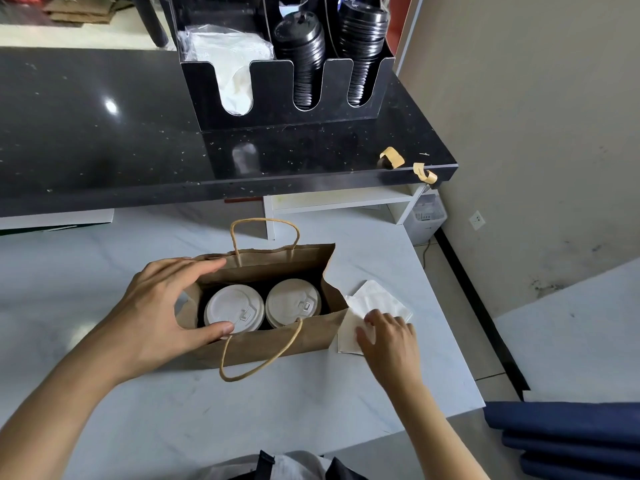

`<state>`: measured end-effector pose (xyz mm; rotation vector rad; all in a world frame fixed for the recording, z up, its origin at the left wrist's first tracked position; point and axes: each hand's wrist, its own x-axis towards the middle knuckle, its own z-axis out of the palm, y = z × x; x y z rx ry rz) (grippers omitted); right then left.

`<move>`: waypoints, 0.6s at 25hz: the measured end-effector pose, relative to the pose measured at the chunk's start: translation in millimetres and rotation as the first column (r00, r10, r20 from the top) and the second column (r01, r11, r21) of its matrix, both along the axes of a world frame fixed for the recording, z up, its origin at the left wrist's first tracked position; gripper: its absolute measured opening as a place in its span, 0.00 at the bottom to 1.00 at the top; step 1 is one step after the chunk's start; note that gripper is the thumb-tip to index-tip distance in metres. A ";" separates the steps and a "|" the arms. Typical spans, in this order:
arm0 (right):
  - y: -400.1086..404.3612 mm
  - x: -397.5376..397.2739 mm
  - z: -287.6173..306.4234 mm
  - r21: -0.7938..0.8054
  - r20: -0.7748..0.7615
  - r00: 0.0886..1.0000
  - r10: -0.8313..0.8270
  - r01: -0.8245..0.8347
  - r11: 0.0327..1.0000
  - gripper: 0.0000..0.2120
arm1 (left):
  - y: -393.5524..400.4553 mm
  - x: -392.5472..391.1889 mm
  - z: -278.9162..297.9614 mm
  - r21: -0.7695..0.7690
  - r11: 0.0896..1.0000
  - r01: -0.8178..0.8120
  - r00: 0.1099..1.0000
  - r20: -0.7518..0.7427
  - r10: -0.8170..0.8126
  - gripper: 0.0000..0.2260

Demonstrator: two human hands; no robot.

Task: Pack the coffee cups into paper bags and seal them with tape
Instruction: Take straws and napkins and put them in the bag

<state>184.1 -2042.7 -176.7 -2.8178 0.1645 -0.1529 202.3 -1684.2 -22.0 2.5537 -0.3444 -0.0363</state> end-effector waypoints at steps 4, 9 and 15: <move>19.3 -10.2 -10.1 -0.145 -0.112 0.994 -0.003 -0.013 0.989 0.24 | 0.6 -1.4 0.2 -0.008 1.000 -0.004 1.000 -0.001 0.004 0.40; 14.3 -10.4 -10.2 -0.108 -0.022 1.000 0.022 -0.025 0.994 0.08 | 0.5 -0.6 0.0 -0.005 1.000 -0.003 1.000 -0.002 0.003 0.40; 1.2 -9.5 -7.7 0.189 -0.006 0.999 -0.052 0.052 0.981 0.08 | 1.8 -0.4 -0.4 -0.006 1.000 0.004 1.000 -0.005 -0.004 0.39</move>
